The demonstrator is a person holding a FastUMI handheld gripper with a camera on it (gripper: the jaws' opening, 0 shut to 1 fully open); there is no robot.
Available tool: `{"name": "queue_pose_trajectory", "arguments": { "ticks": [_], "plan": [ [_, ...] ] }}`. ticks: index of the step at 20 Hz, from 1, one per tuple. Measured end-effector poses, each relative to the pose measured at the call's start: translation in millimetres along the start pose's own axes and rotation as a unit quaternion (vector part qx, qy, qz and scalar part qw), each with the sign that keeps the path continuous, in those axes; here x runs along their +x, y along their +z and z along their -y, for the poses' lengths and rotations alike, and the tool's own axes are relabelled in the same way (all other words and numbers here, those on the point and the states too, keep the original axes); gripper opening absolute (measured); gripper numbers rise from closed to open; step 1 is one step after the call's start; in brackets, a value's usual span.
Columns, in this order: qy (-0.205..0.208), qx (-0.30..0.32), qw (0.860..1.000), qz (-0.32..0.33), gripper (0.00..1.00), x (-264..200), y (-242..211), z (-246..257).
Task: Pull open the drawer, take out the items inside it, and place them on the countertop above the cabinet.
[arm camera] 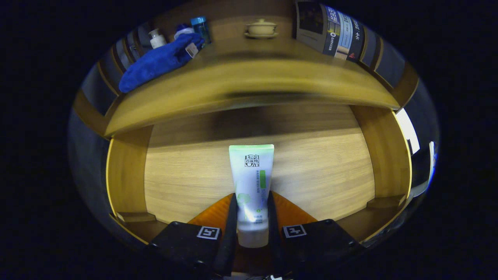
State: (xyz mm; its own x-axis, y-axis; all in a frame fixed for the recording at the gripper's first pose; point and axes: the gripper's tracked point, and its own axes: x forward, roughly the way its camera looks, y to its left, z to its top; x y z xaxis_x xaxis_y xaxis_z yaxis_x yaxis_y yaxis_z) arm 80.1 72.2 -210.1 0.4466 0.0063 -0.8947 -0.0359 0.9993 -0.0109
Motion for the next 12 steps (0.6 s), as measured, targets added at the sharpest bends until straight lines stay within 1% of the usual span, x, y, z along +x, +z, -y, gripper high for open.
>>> {"name": "queue_pose_trajectory", "arguments": {
  "ticks": [6, 12],
  "plan": [
    [0.027, 0.002, 0.999, 0.031, 0.45, -46.5, 10.3, -8.4],
    [0.026, -0.004, 0.997, 0.078, 0.45, -88.1, 54.6, -13.3]
  ]
}}
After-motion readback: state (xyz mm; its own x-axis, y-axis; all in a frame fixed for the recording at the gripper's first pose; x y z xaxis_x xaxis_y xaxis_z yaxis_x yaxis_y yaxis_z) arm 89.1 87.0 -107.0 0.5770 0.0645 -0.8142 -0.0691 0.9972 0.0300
